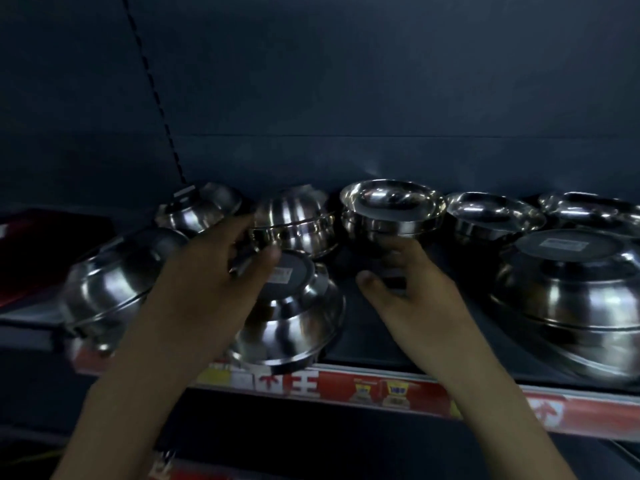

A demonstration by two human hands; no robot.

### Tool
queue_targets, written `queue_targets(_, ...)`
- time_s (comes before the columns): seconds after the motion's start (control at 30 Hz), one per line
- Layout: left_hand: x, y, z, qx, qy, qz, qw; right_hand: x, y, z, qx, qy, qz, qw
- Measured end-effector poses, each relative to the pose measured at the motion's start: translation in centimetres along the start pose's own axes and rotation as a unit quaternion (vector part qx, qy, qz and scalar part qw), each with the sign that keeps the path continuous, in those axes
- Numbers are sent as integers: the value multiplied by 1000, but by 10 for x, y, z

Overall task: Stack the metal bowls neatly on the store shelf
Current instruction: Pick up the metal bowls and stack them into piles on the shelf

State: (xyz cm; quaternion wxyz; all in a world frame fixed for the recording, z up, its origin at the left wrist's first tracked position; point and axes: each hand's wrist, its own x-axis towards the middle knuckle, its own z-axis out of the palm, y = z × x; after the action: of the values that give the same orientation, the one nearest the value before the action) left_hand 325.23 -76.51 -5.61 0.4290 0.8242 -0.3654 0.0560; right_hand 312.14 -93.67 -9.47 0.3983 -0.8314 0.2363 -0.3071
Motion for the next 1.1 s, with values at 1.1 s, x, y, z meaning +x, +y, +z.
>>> queue_targets(1.1,-23,-27,29,-126,-90,-135,979,-26,17,-29,-7,-91,116,989)
